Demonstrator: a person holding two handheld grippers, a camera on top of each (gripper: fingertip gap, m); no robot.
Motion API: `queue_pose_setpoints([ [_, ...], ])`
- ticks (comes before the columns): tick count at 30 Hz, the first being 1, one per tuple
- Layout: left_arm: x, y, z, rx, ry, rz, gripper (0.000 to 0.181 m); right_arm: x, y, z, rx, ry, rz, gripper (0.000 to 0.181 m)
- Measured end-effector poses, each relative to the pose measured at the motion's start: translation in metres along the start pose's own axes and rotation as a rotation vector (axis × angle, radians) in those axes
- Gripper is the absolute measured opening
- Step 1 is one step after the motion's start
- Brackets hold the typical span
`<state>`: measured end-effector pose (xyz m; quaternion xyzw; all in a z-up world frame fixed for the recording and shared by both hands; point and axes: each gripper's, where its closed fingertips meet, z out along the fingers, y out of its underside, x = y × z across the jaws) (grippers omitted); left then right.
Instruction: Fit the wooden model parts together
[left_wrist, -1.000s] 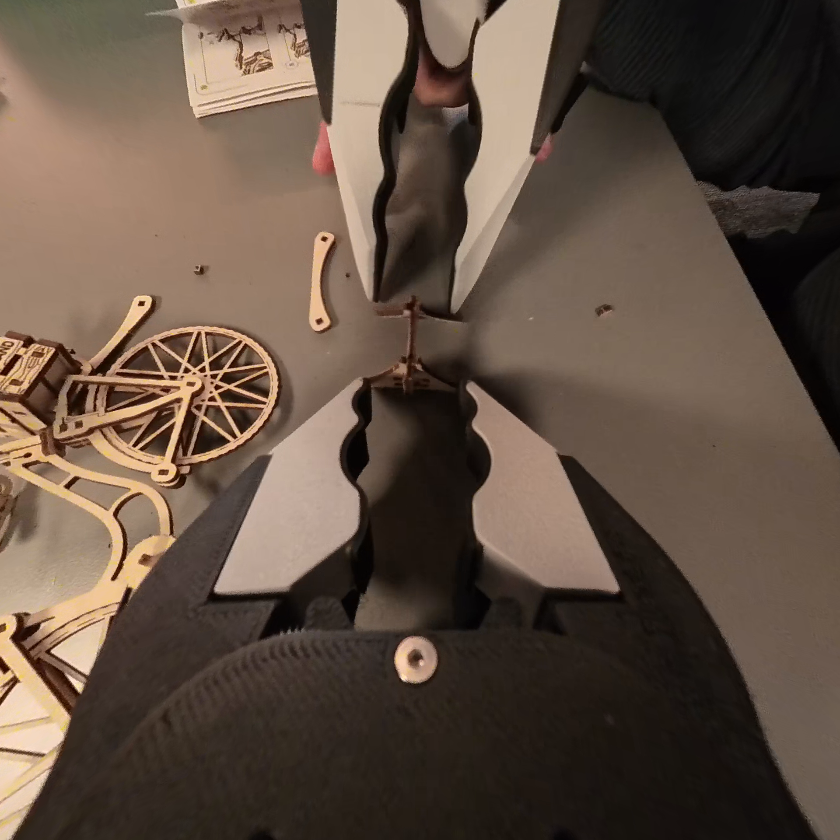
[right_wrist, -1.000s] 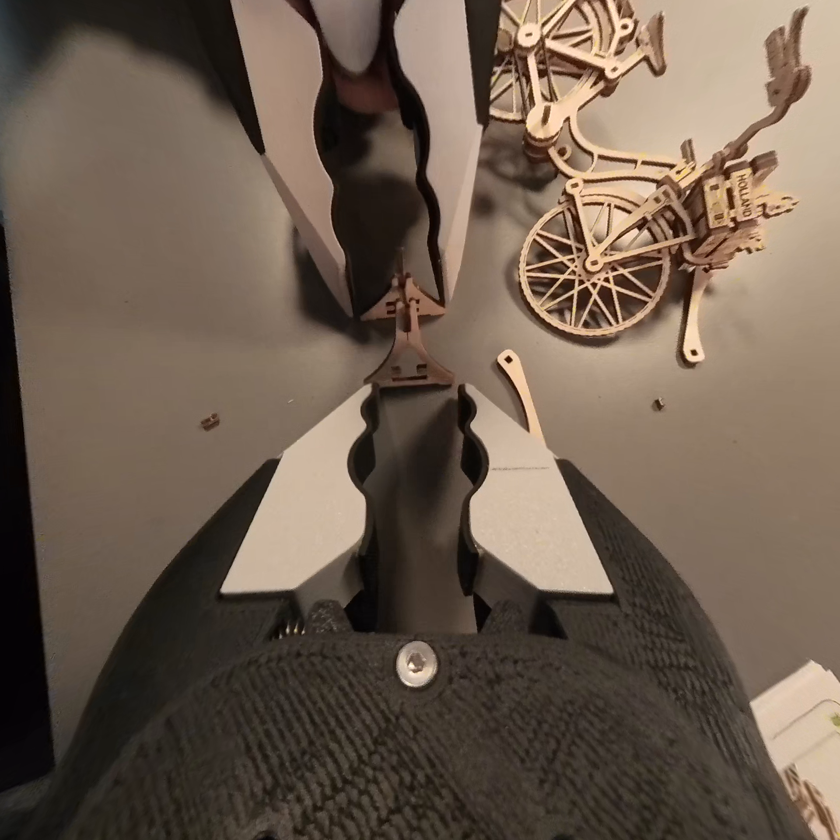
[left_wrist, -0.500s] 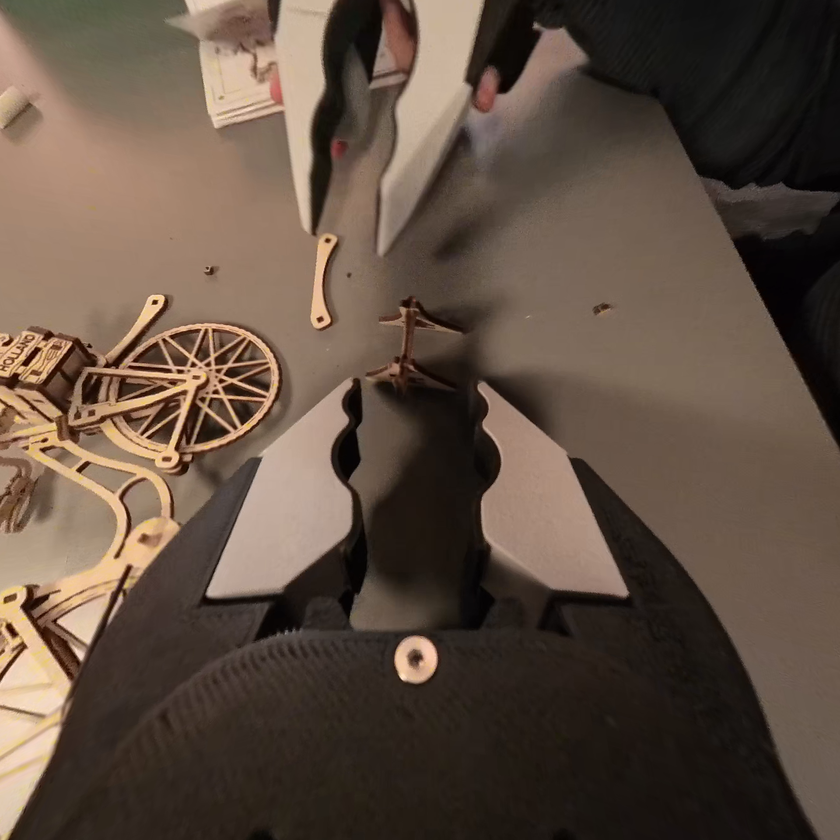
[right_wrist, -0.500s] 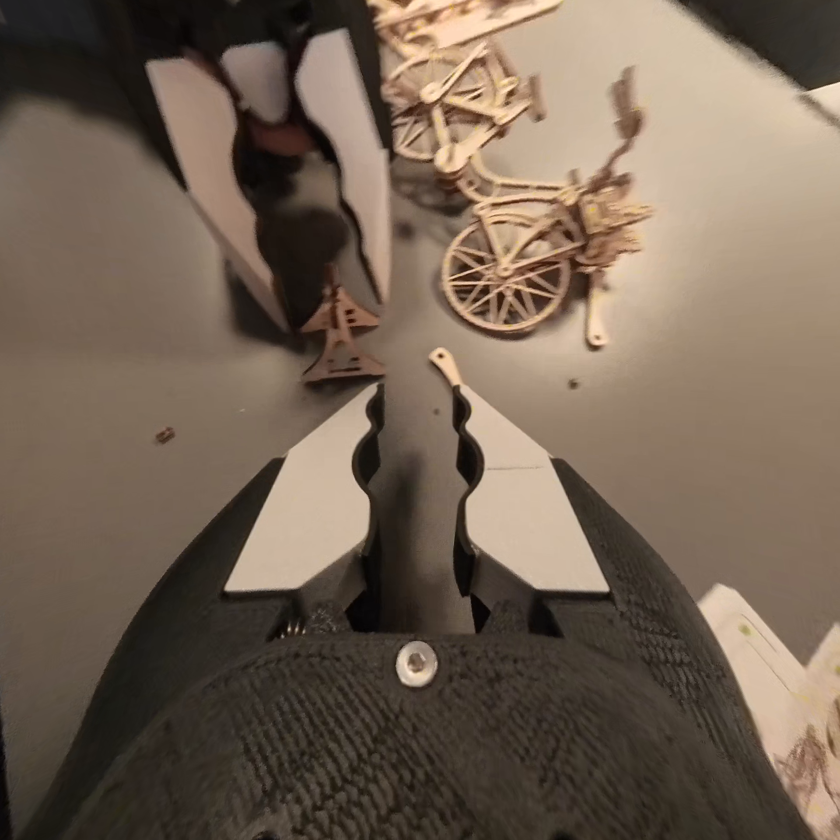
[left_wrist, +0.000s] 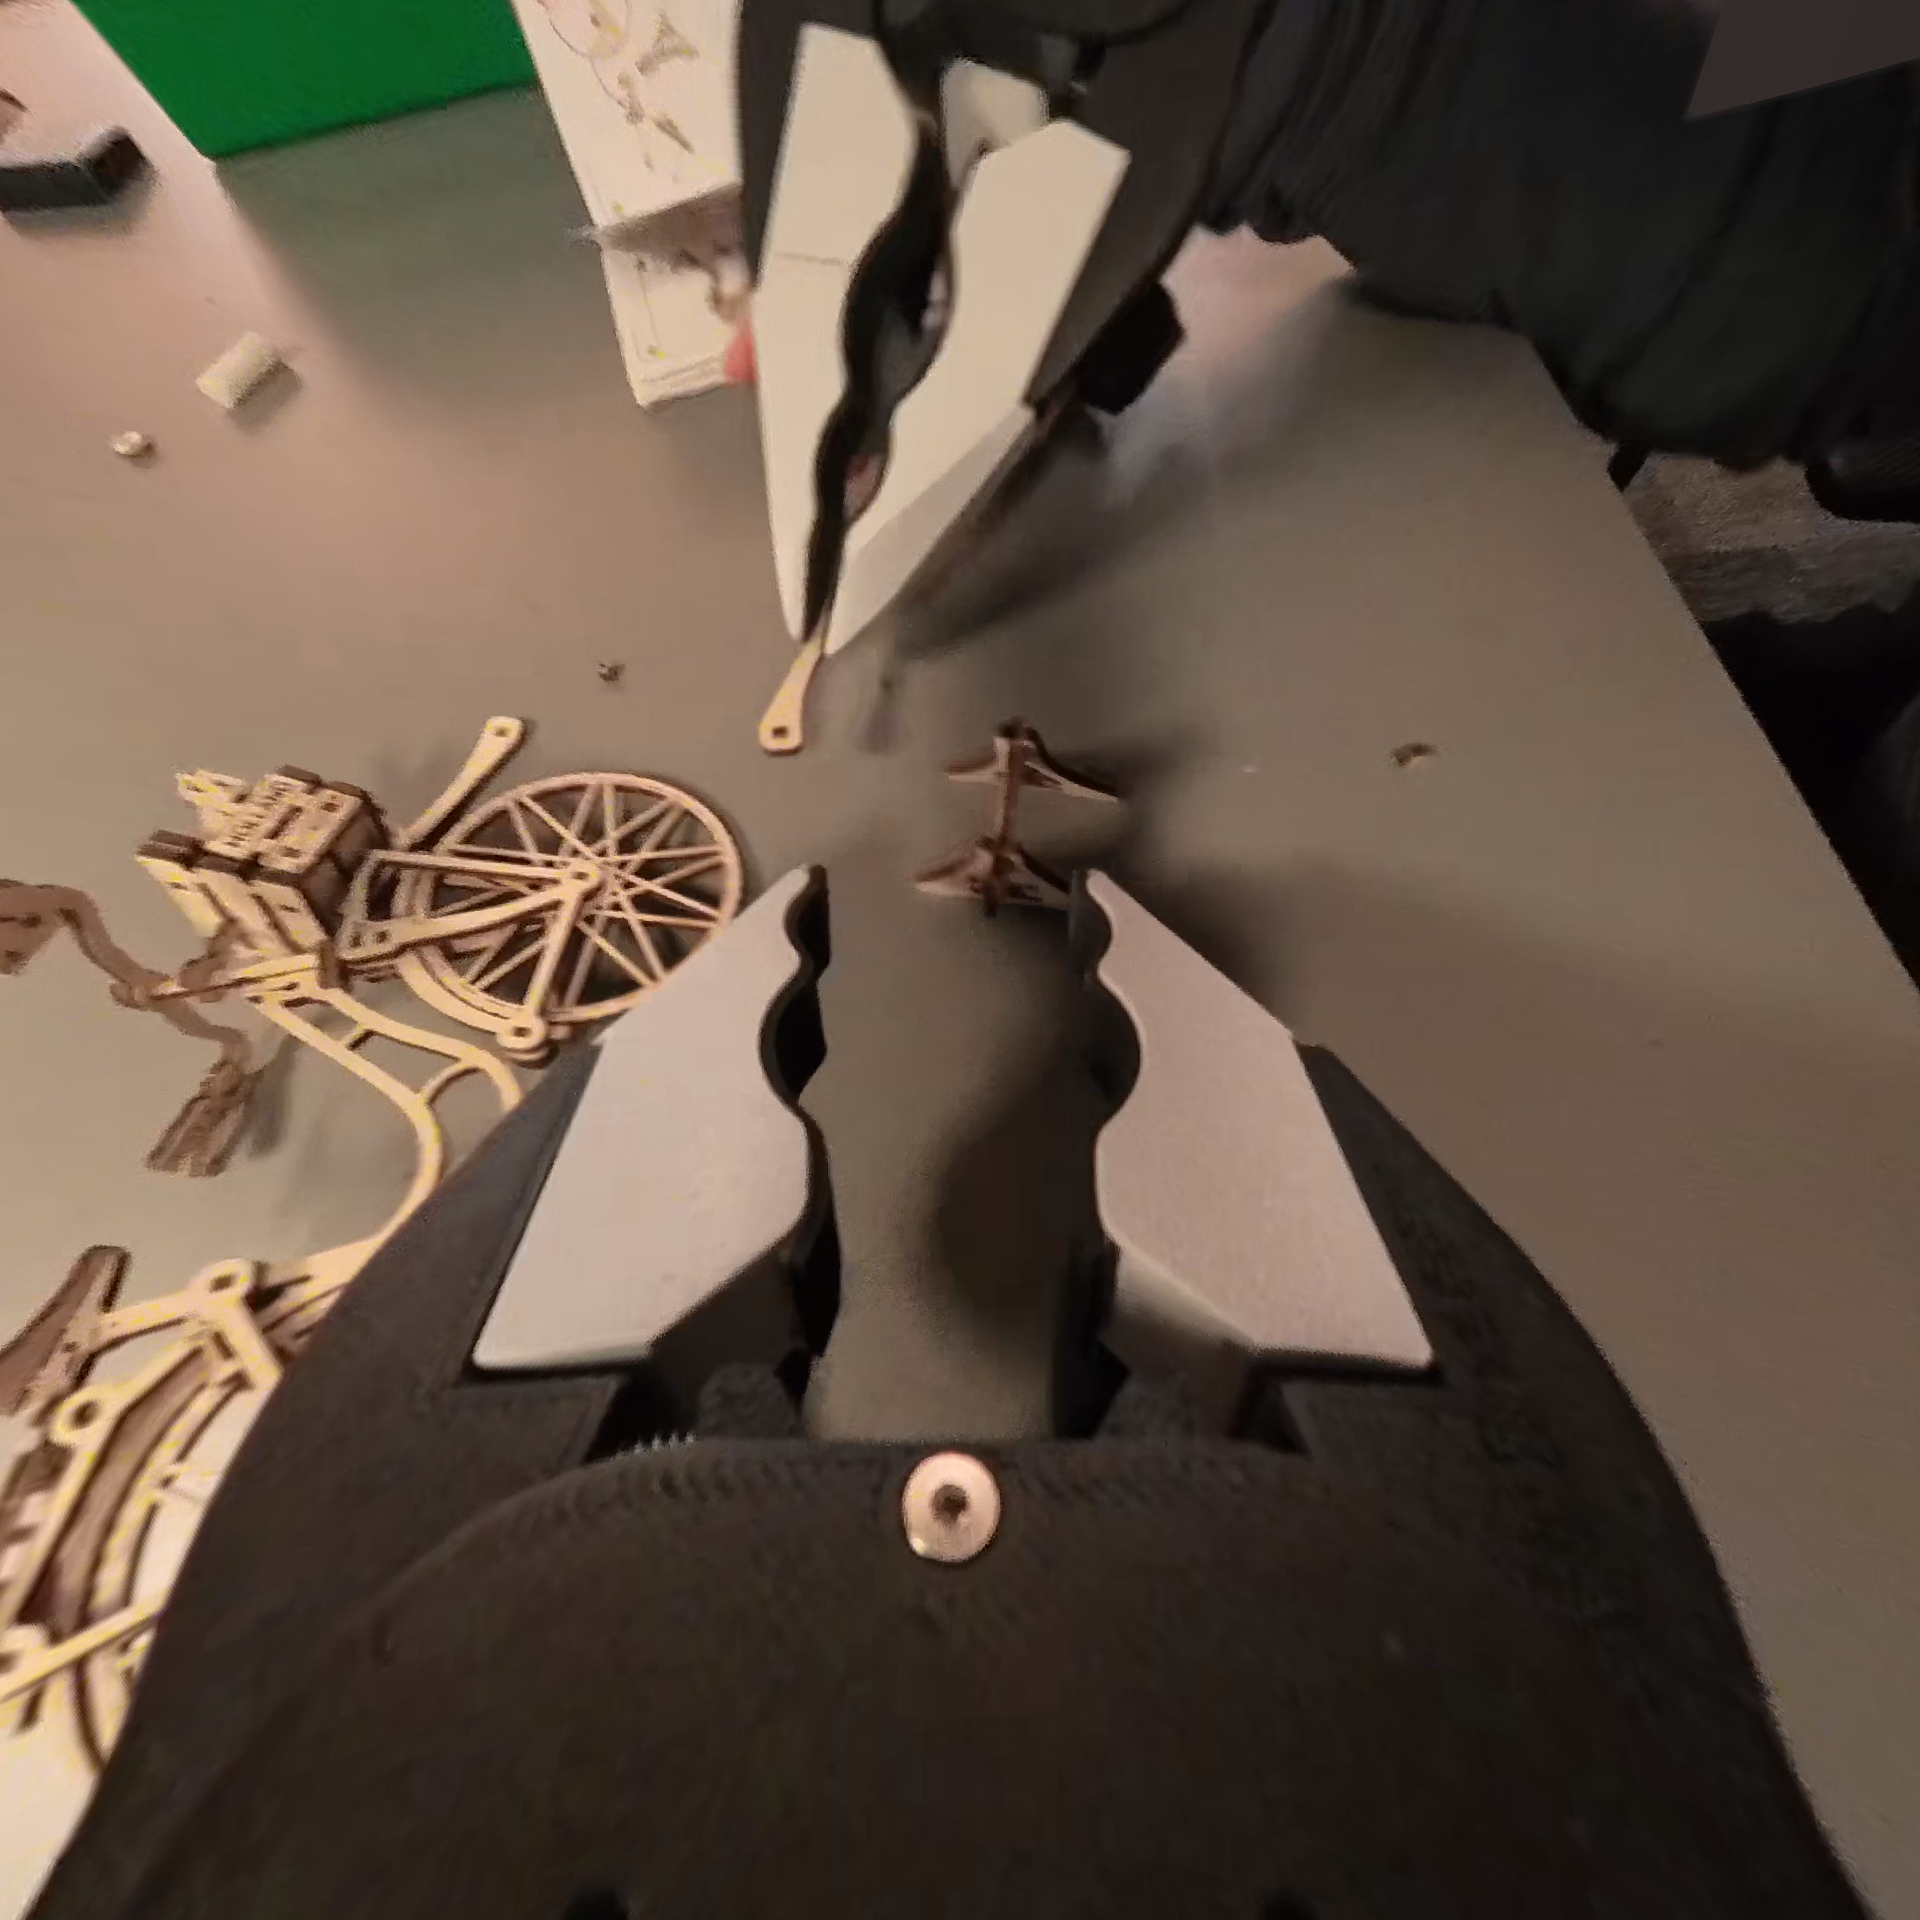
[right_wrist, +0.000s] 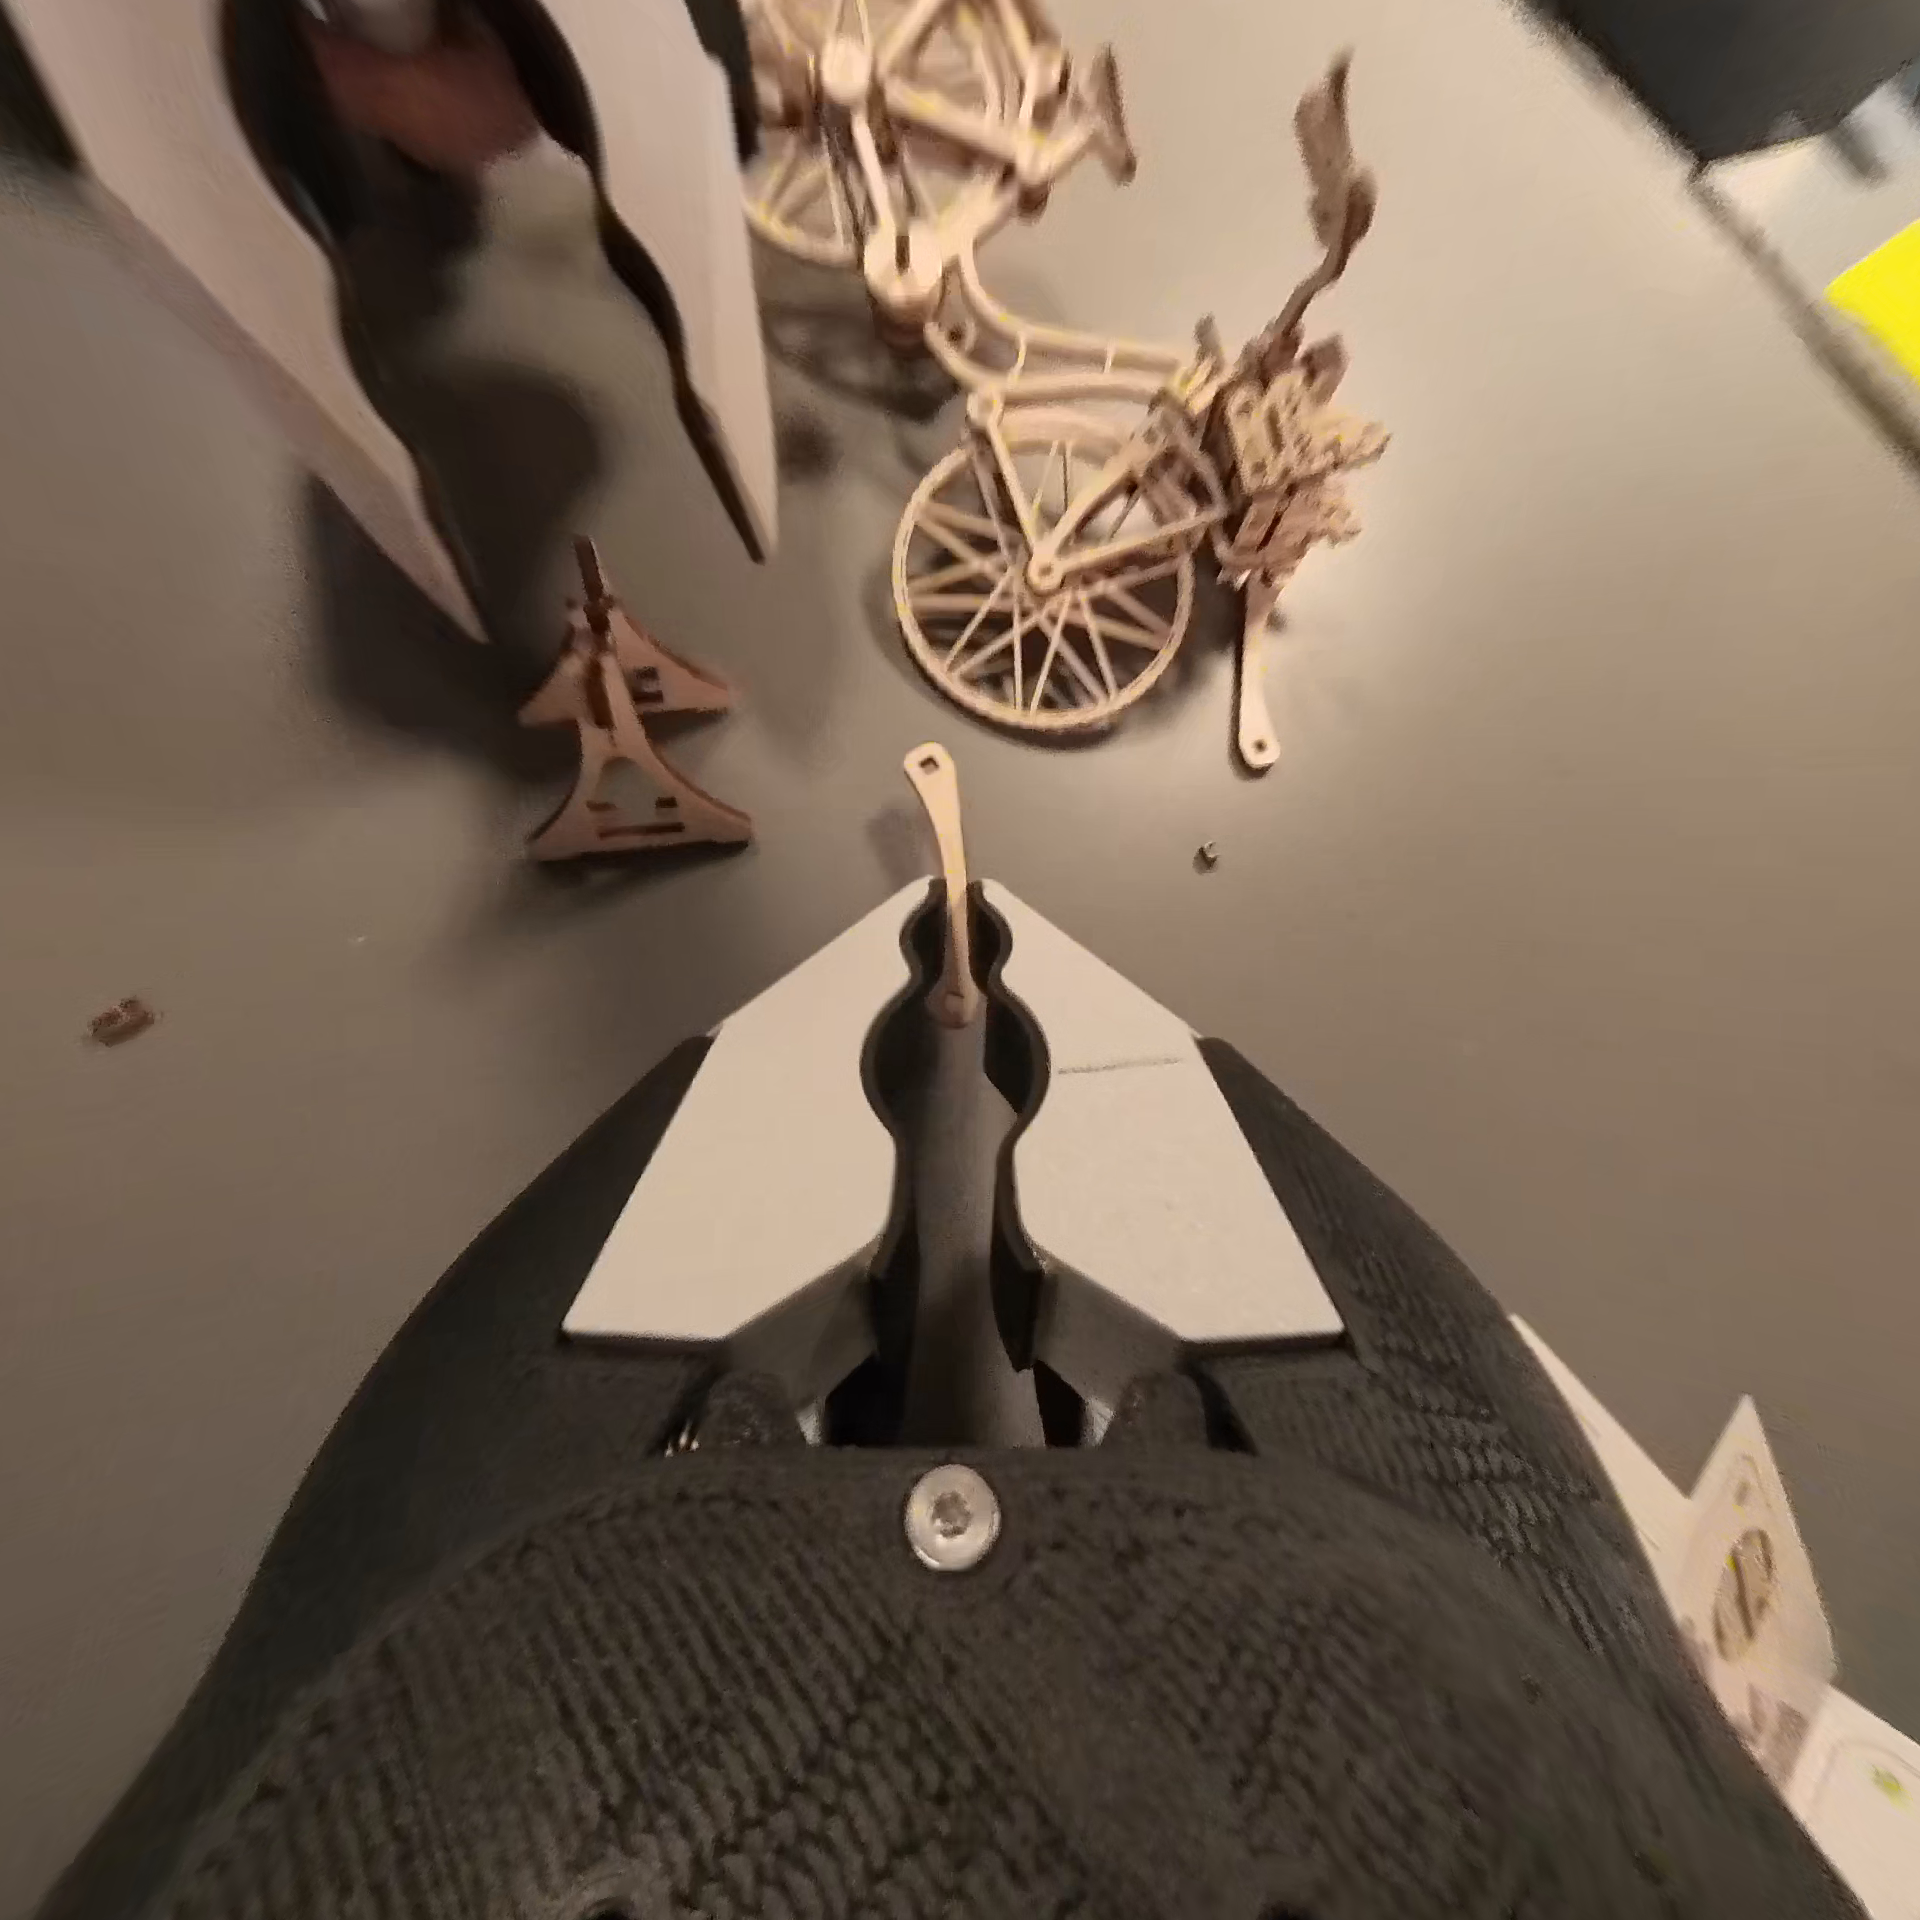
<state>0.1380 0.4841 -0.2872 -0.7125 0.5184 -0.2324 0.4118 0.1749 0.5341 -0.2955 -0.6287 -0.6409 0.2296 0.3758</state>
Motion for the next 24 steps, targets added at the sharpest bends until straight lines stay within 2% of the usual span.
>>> queue_pose_setpoints([
  [2, -0.010, -0.013, -0.006, 0.071, -0.054, -0.005, 0.045, -0.002, -0.020, -0.011, 0.117, 0.015, 0.004, 0.001],
  [4, -0.017, -0.027, -0.013, 0.121, -0.137, 0.088, 0.045, -0.007, -0.038, -0.022, 0.212, -0.008, 0.013, 0.001],
  [7, -0.017, -0.039, -0.017, 0.115, -0.286, 0.382, 0.040, -0.022, -0.053, -0.031, 0.285, -0.109, 0.044, 0.001],
  [9, -0.016, -0.051, -0.025, 0.158, -0.468, 0.690, 0.015, -0.031, -0.054, -0.032, 0.292, -0.163, 0.046, 0.001],
  [10, -0.016, -0.050, -0.026, 0.138, -0.532, 0.808, 0.010, -0.034, -0.054, -0.032, 0.291, -0.184, 0.047, 0.001],
  [11, -0.013, -0.046, -0.023, 0.107, -0.538, 0.886, 0.013, -0.037, -0.054, -0.032, 0.290, -0.199, 0.047, 0.001],
  [14, 0.004, -0.047, -0.019, 0.148, -0.532, 1.043, 0.019, -0.041, -0.054, -0.032, 0.285, -0.228, 0.042, 0.001],
  [16, 0.006, -0.051, -0.021, 0.159, -0.582, 1.128, 0.020, -0.044, -0.054, -0.032, 0.282, -0.244, 0.040, 0.001],
  [18, 0.004, -0.048, -0.019, 0.137, -0.587, 1.156, 0.016, -0.046, -0.054, -0.031, 0.281, -0.260, 0.038, 0.001],
  [19, 0.003, -0.047, -0.018, 0.125, -0.594, 1.167, 0.005, -0.048, -0.055, -0.032, 0.282, -0.267, 0.036, 0.001],
  [22, 0.000, -0.038, -0.012, 0.050, -0.599, 1.259, 0.002, -0.049, -0.054, -0.031, 0.278, -0.276, 0.035, 0.001],
  [24, 0.002, -0.034, -0.009, 0.027, -0.572, 1.231, 0.002, -0.042, -0.053, -0.029, 0.277, -0.237, 0.042, 0.002],
])
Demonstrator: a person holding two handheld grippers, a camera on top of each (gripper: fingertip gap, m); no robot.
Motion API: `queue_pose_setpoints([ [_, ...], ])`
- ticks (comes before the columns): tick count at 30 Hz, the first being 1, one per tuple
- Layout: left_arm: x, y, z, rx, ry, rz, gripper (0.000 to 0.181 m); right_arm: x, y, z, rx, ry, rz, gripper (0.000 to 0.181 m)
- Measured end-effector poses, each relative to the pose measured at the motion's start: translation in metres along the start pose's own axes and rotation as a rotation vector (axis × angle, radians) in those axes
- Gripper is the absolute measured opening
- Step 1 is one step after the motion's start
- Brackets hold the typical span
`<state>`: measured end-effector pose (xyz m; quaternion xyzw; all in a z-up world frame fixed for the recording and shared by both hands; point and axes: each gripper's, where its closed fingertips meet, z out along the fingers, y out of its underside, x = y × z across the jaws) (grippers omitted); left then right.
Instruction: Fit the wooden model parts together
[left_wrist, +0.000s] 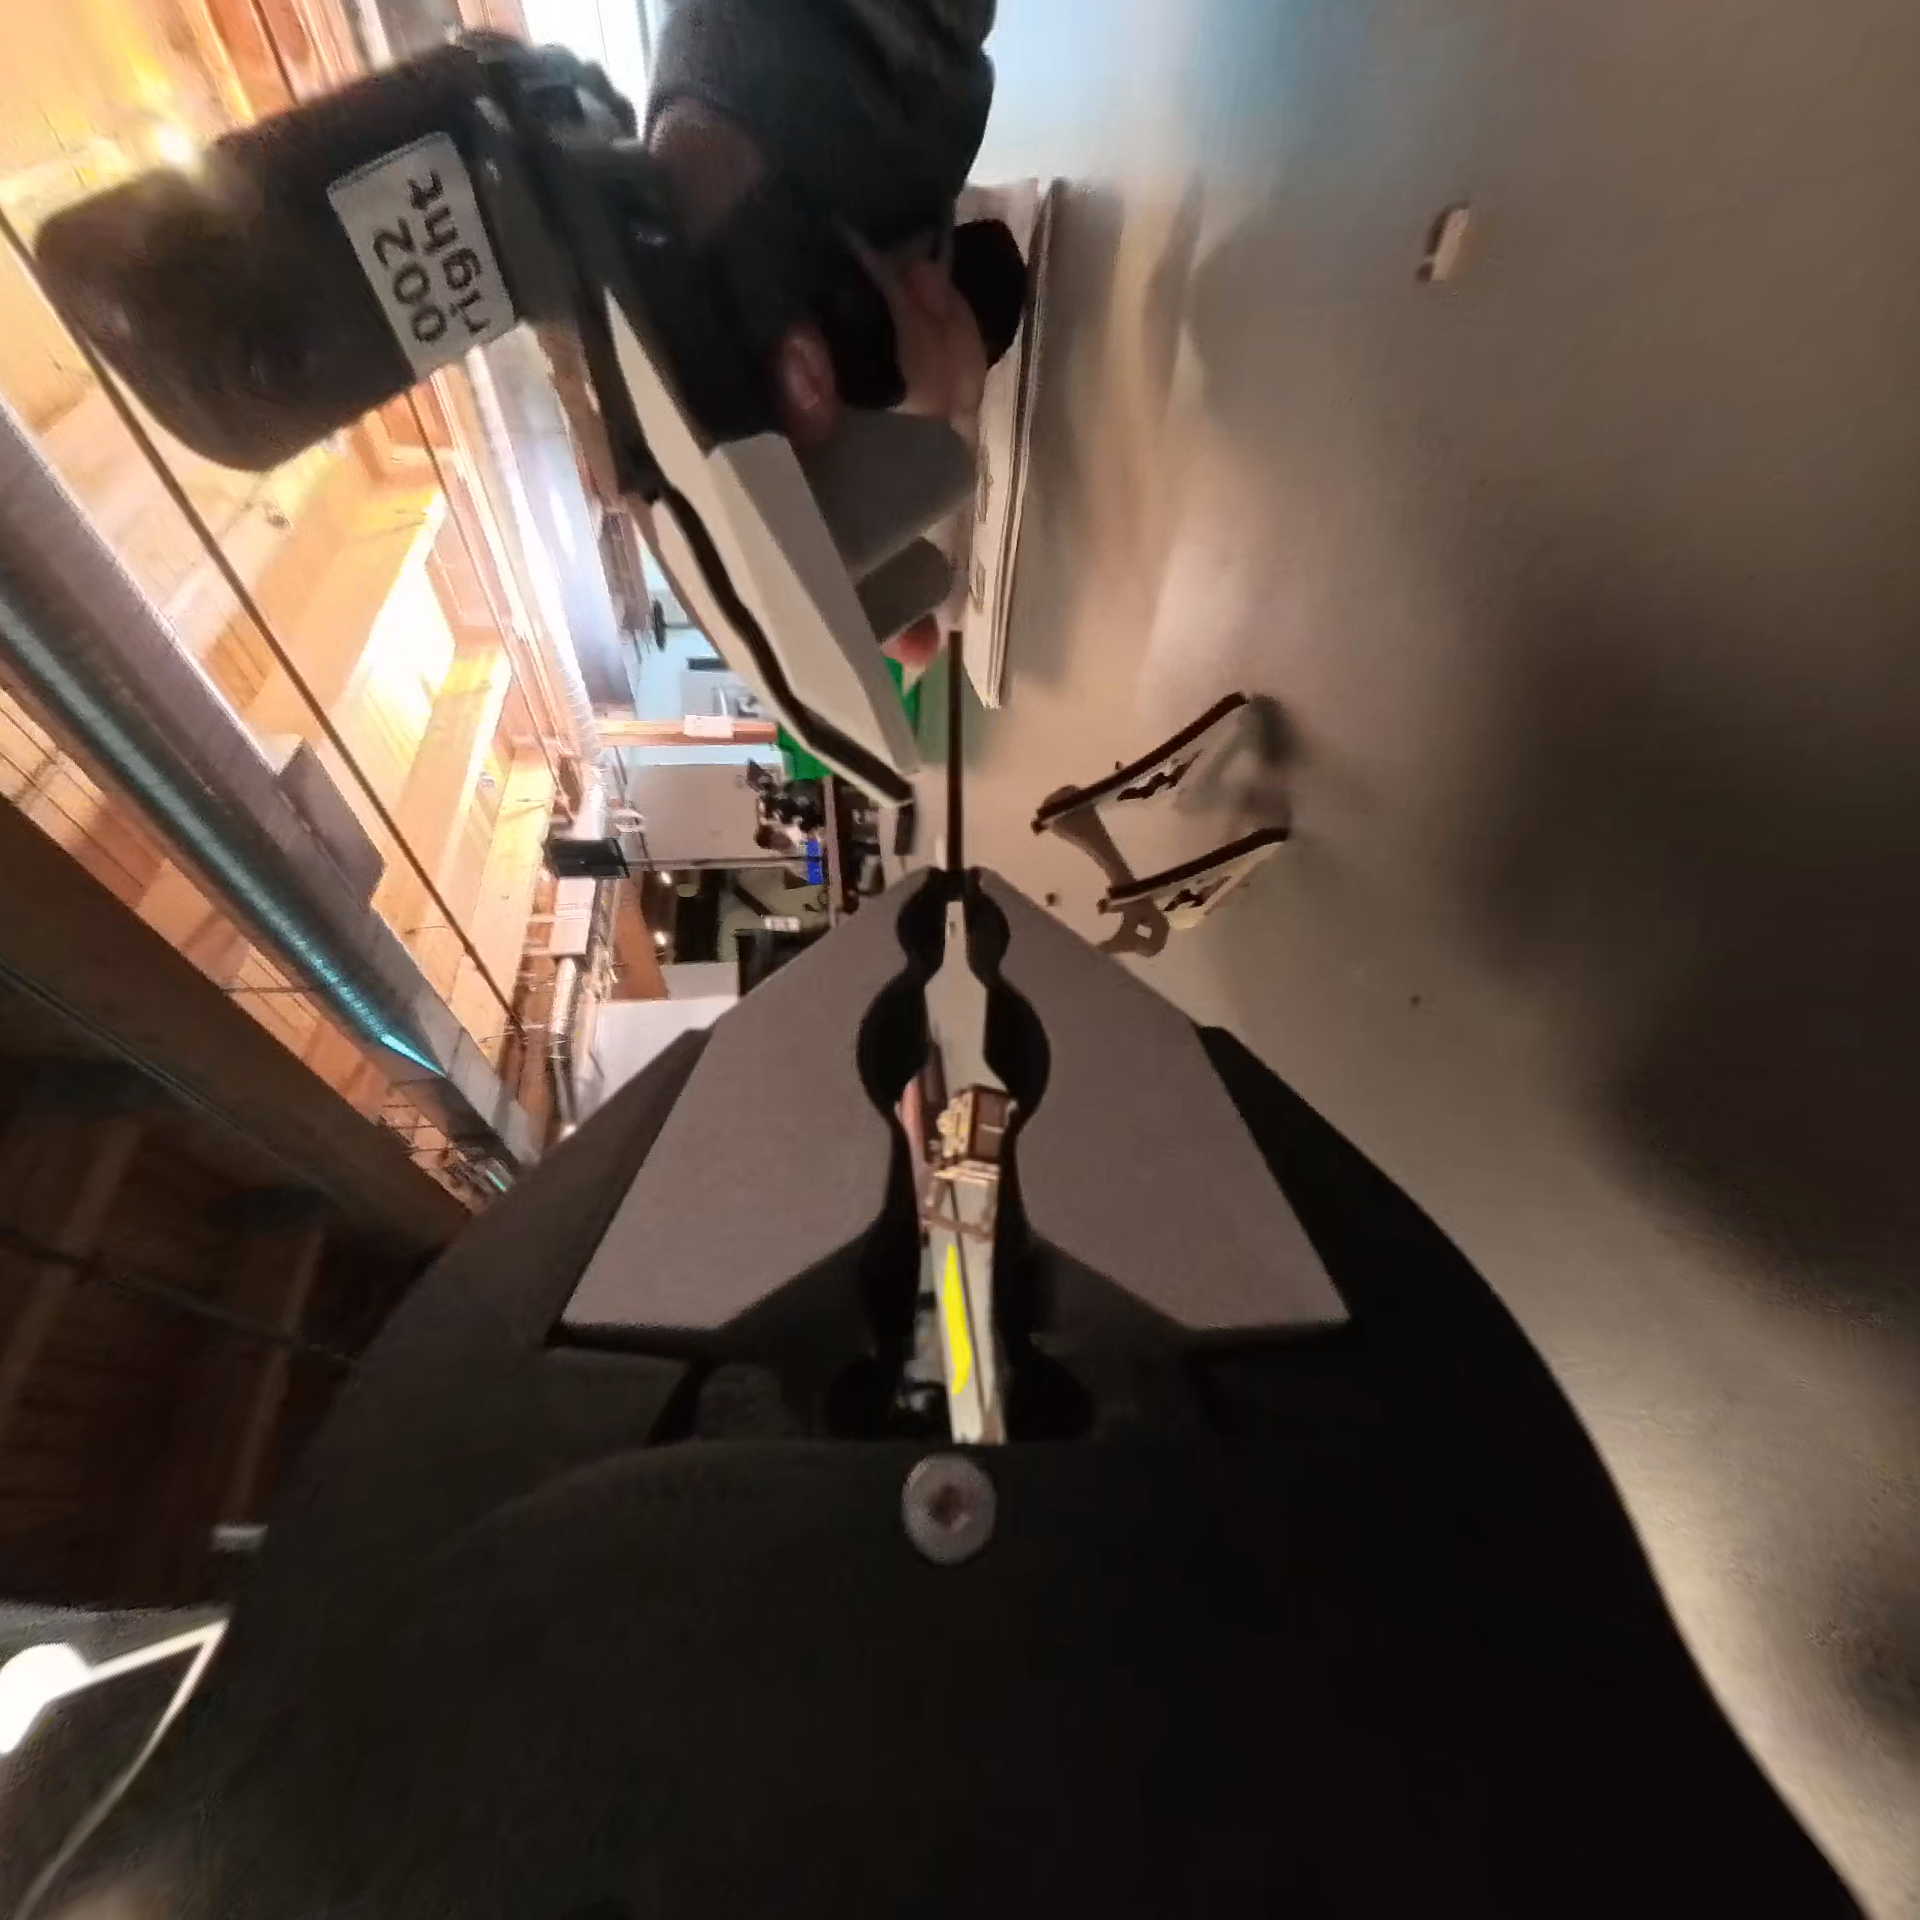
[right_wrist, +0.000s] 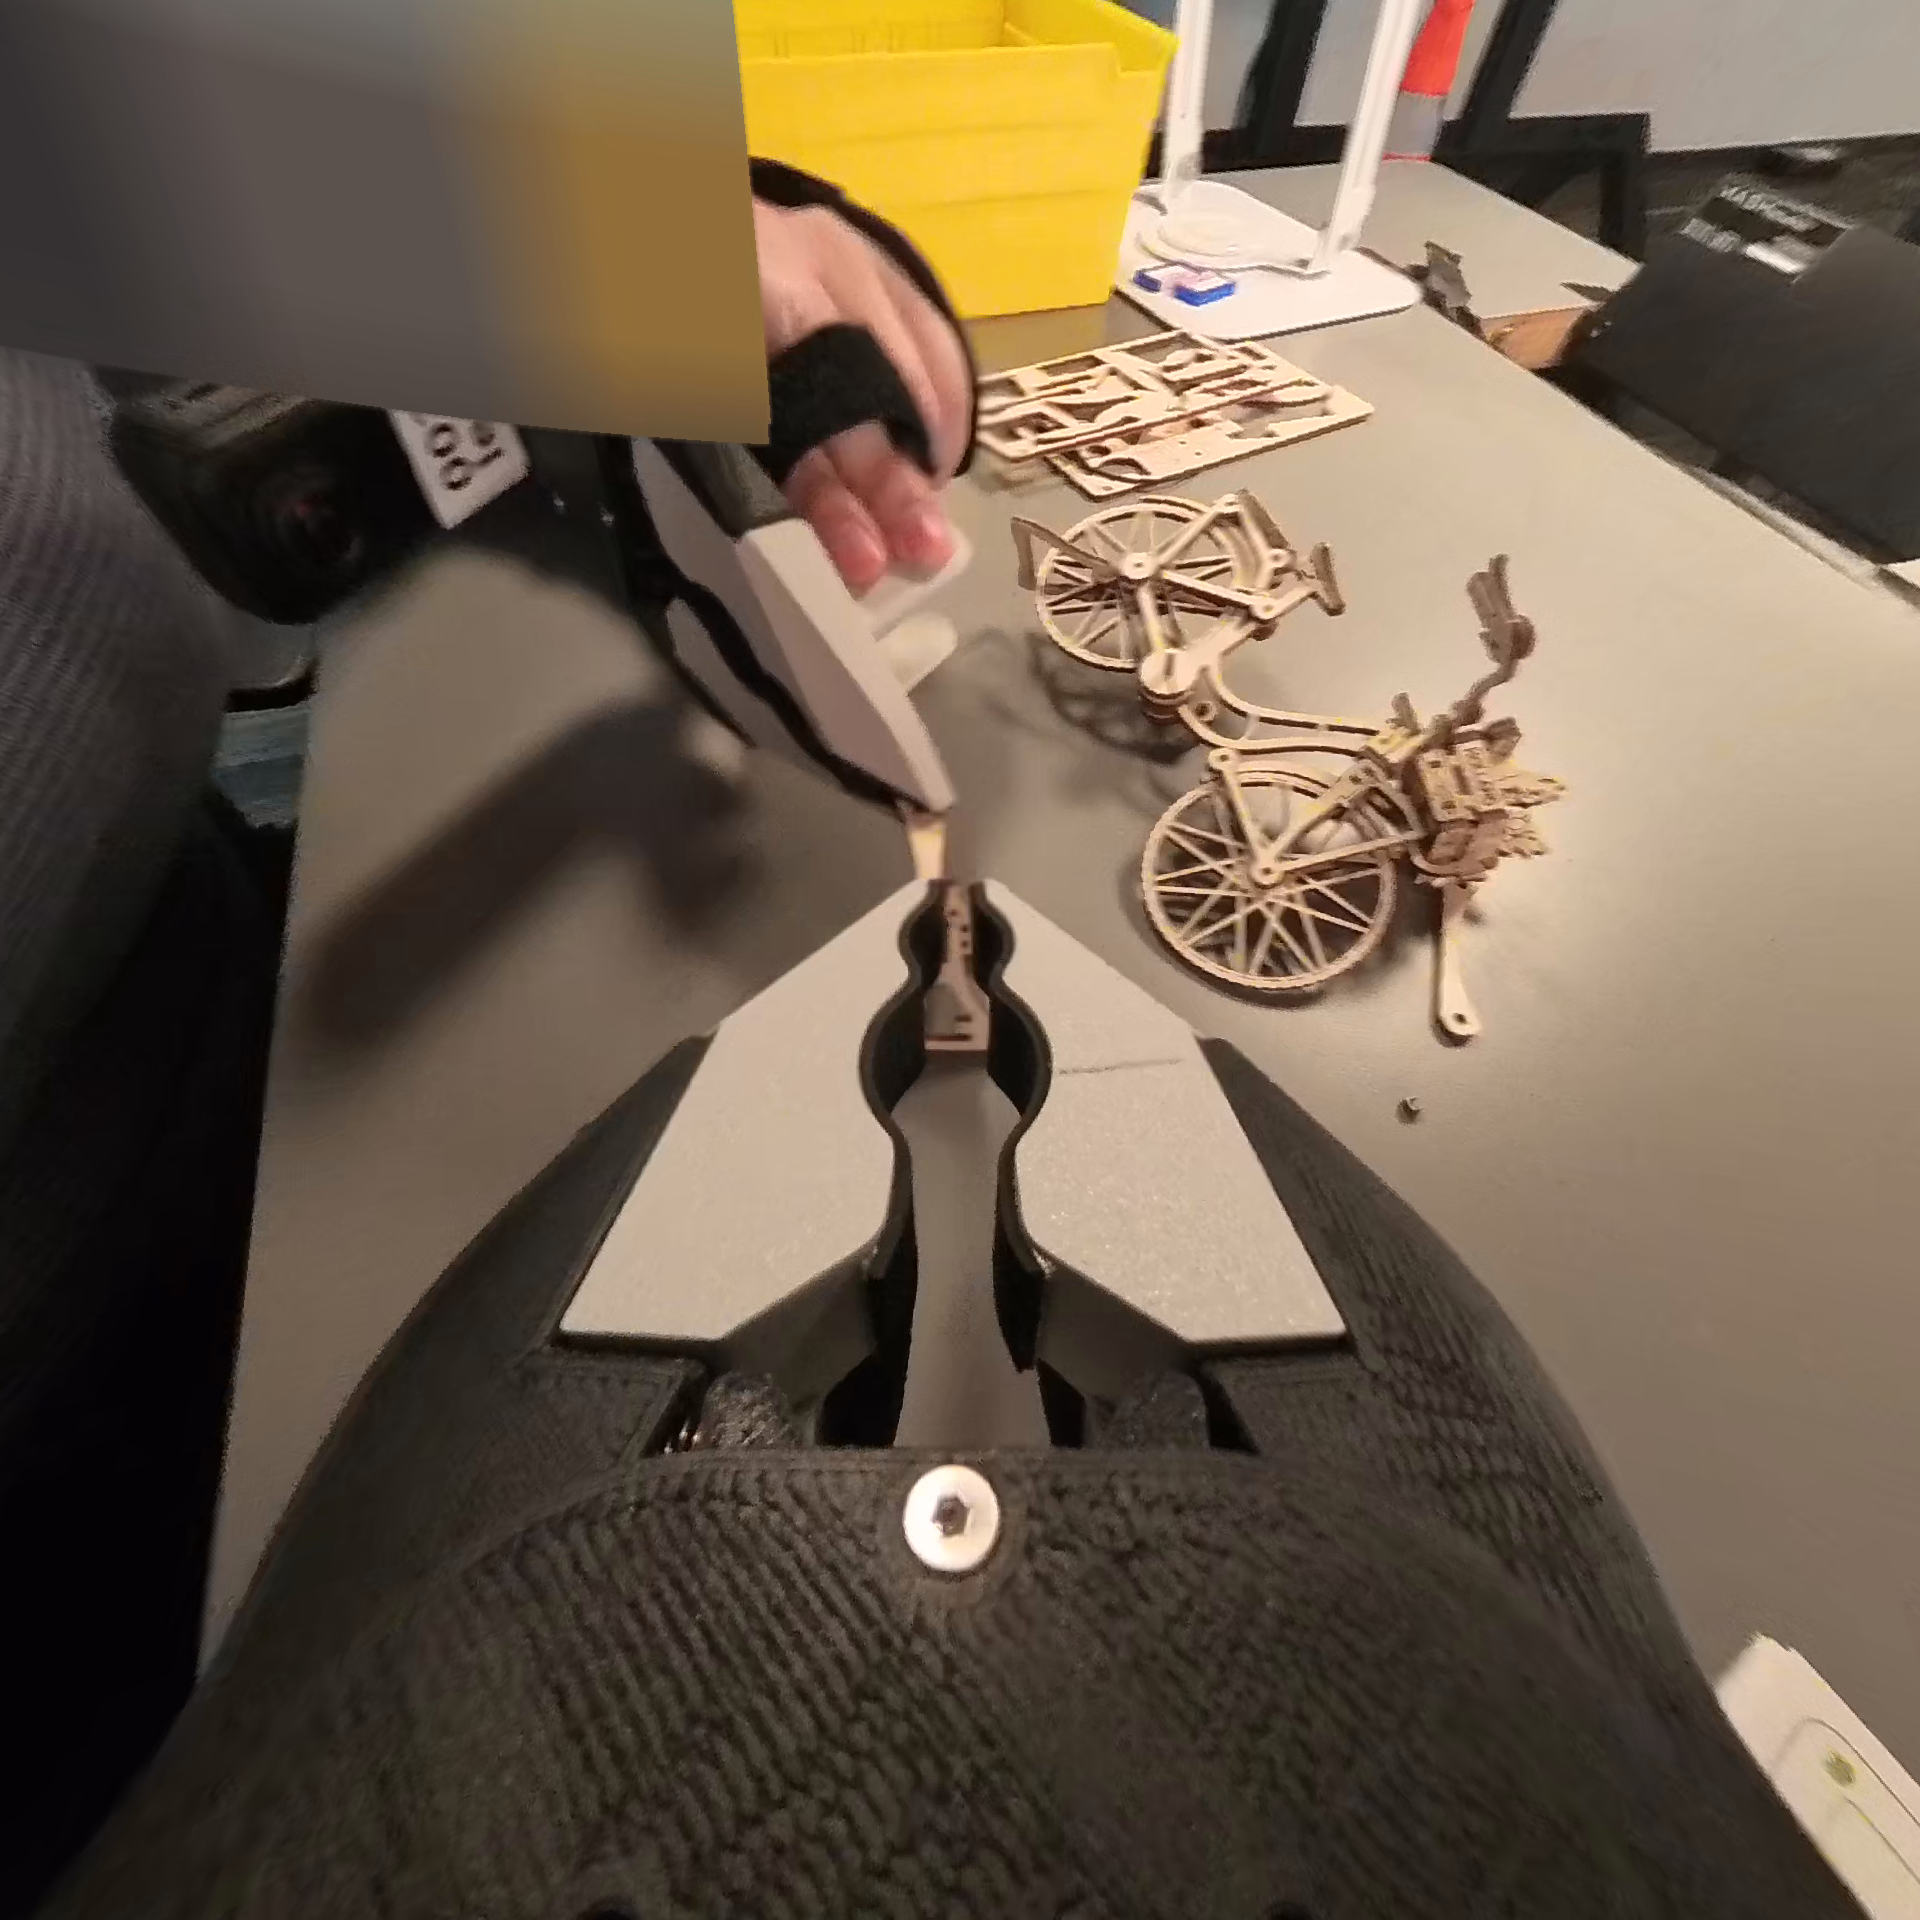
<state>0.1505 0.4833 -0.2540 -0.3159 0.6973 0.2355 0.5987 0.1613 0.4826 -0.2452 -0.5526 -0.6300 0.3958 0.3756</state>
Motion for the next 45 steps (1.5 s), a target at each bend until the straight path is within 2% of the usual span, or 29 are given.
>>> queue_pose_setpoints([
  [2, 0.000, 0.007, -0.003, -0.055, 0.017, -0.079, 0.002, 0.012, 0.003, -0.004, -0.001, 0.059, 0.000, 0.019],
  [4, 0.001, 0.013, -0.010, -0.089, 0.079, -0.279, 0.002, 0.016, 0.004, -0.007, 0.016, 0.065, 0.009, 0.028],
  [7, 0.013, 0.012, -0.023, -0.090, 0.299, -0.685, 0.003, 0.011, 0.006, -0.002, 0.009, 0.029, 0.009, 0.029],
  [9, 0.018, 0.008, -0.035, -0.051, 0.419, -0.877, 0.003, 0.005, 0.010, 0.005, -0.030, 0.003, -0.006, 0.029],
  [12, 0.029, 0.010, -0.048, -0.017, 0.575, -1.115, 0.003, -0.001, 0.017, 0.015, -0.083, -0.021, -0.032, 0.027],
  [15, 0.037, 0.009, -0.052, 0.008, 0.698, -1.248, 0.003, -0.003, 0.023, 0.021, -0.136, -0.032, -0.052, 0.020],
  [19, 0.043, 0.008, -0.049, 0.012, 0.748, -1.295, 0.002, -0.004, 0.030, 0.027, -0.179, -0.055, -0.048, 0.013],
  [22, 0.045, 0.013, -0.045, -0.018, 0.707, -1.258, 0.002, -0.003, 0.030, 0.030, -0.181, -0.070, -0.029, 0.010],
  [26, 0.048, 0.009, -0.045, -0.016, 0.753, -1.247, 0.002, 0.001, 0.032, 0.031, -0.188, -0.068, 0.008, 0.006],
  [35, 0.054, 0.007, -0.029, -0.023, 0.851, -1.310, 0.002, 0.010, 0.003, 0.005, 0.042, -0.116, 0.130, 0.006],
  [40, 0.056, 0.006, -0.014, -0.034, 0.873, -1.302, 0.002, 0.008, 0.008, 0.006, 0.030, -0.142, 0.150, 0.006],
  [45, 0.048, -0.003, -0.005, 0.035, 0.925, -1.398, 0.002, 0.008, 0.010, 0.008, 0.032, -0.165, 0.217, 0.005],
])
